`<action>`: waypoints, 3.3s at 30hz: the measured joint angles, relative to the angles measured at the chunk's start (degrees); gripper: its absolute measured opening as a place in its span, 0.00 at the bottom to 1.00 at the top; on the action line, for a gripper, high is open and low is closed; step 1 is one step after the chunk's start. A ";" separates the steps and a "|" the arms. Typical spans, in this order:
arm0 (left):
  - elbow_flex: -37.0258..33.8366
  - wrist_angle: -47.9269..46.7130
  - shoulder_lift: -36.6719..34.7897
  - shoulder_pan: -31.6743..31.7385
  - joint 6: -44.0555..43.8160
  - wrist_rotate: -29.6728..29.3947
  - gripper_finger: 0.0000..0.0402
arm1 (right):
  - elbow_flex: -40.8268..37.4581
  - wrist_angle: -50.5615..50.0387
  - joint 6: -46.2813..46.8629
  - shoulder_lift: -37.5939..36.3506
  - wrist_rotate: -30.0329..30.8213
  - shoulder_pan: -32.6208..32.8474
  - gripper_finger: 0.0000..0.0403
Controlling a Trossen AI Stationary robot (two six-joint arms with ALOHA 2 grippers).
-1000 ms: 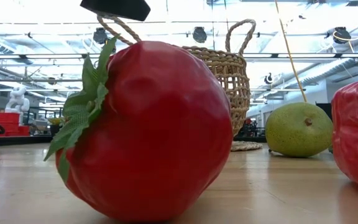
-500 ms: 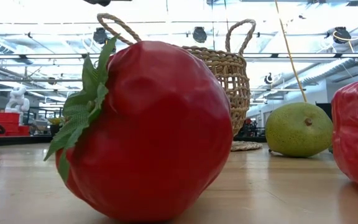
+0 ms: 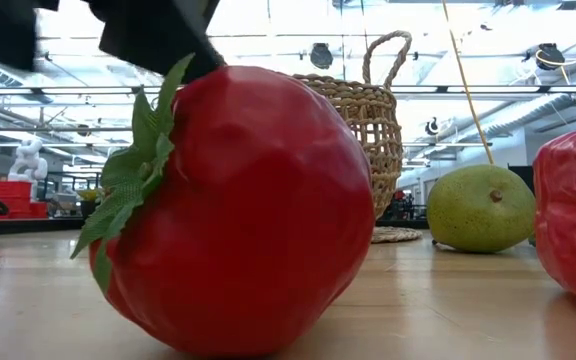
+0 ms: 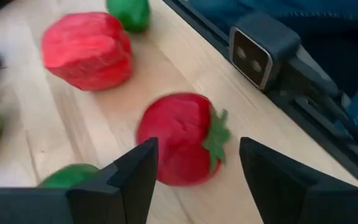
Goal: Build produce basket
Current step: Put the red tomato into the basket
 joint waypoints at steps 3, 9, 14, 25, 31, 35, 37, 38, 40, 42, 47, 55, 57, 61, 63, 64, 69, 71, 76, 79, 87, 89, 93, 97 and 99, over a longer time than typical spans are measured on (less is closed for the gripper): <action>-0.01 -0.13 -0.25 -0.03 2.61 0.57 0.56 | 0.00 -0.02 -0.02 0.00 0.00 0.00 0.50; -0.01 4.28 -0.22 2.06 7.62 -1.54 0.57 | 0.00 -0.04 -0.52 0.00 0.00 0.00 0.50; 0.01 7.12 -0.22 4.14 2.37 3.78 0.72 | 0.00 -0.04 0.21 0.00 -0.24 0.00 0.50; 0.01 2.79 0.12 3.24 -1.87 6.92 0.94 | 0.00 -0.04 -0.02 0.00 -1.27 0.00 0.50; -0.01 5.36 2.75 4.16 -0.37 6.38 0.92 | 0.00 -0.06 -0.01 -0.02 -1.26 0.00 0.50; -0.01 6.34 4.06 4.74 -0.45 7.07 0.92 | 0.00 -0.10 -0.18 -0.04 -1.27 0.00 0.50; -0.01 6.10 4.49 5.37 -0.99 8.43 0.92 | 0.00 -0.08 -0.23 -0.04 -1.27 0.00 0.50; -0.01 5.93 4.52 5.67 -1.20 9.40 0.92 | 0.00 -0.10 -0.23 -0.04 -1.27 0.00 0.50; -0.01 5.75 4.45 6.19 -1.67 11.11 0.91 | 0.00 -0.09 -0.23 -0.04 -1.27 0.00 0.50; -0.01 5.16 4.45 6.46 -1.71 11.44 0.91 | 0.00 -0.08 -0.23 -0.04 -1.27 0.00 0.50; -0.01 4.82 4.72 6.64 -0.27 12.41 0.91 | 0.00 -0.08 -0.14 -0.04 -1.27 0.00 0.50; 0.03 5.59 5.46 7.04 -0.05 12.38 0.91 | 0.00 -0.26 -0.06 -0.04 -1.27 0.00 0.50; 0.03 6.31 5.50 7.00 0.20 12.39 0.88 | 0.00 -0.28 -0.06 -0.04 -1.27 0.00 0.50; 0.03 6.82 5.50 7.10 1.02 12.42 0.80 | 0.00 -0.37 -0.06 -0.04 -1.27 0.00 0.50; 0.03 6.78 5.50 7.16 1.29 12.42 0.75 | 0.00 -0.37 -0.06 -0.04 -1.27 0.00 0.50; 0.03 6.83 5.50 7.17 1.53 12.42 0.72 | 0.00 -0.39 -0.06 -0.04 -1.28 0.00 0.50; 0.03 6.81 5.50 7.20 3.02 12.42 0.63 | 0.00 -0.50 -0.06 -0.04 -1.28 0.00 0.50; 0.03 6.82 5.50 7.20 3.07 12.46 0.63 | 0.00 -0.50 -0.06 -0.04 -1.27 0.00 0.50; 0.01 6.53 4.26 7.20 3.15 12.42 0.66 | 0.00 -0.52 -0.08 -0.04 -1.27 0.00 0.50; 0.01 5.41 2.07 7.20 3.18 12.37 0.68 | 0.00 -0.54 -0.19 -0.04 -1.27 0.00 0.50; -0.01 -0.65 -5.87 7.53 4.58 10.46 0.65 | 0.00 -0.61 -0.21 -0.04 -1.25 -0.02 0.50; 0.03 -1.53 -8.10 7.82 4.89 8.92 0.65 | 0.00 -0.58 -0.22 -0.04 -1.22 -0.02 0.50; 0.03 -5.99 -12.98 8.26 6.90 4.64 0.66 | 0.00 -0.58 -0.23 -0.04 -1.20 -0.02 0.50; 0.01 -9.56 -17.94 8.83 10.08 -0.21 0.67 | 0.00 -0.48 -0.98 -0.04 -1.11 -0.02 0.50; 0.01 -11.54 -20.41 9.01 11.76 -2.73 0.67 | 0.00 -0.52 -1.13 -0.04 -1.08 -0.02 0.50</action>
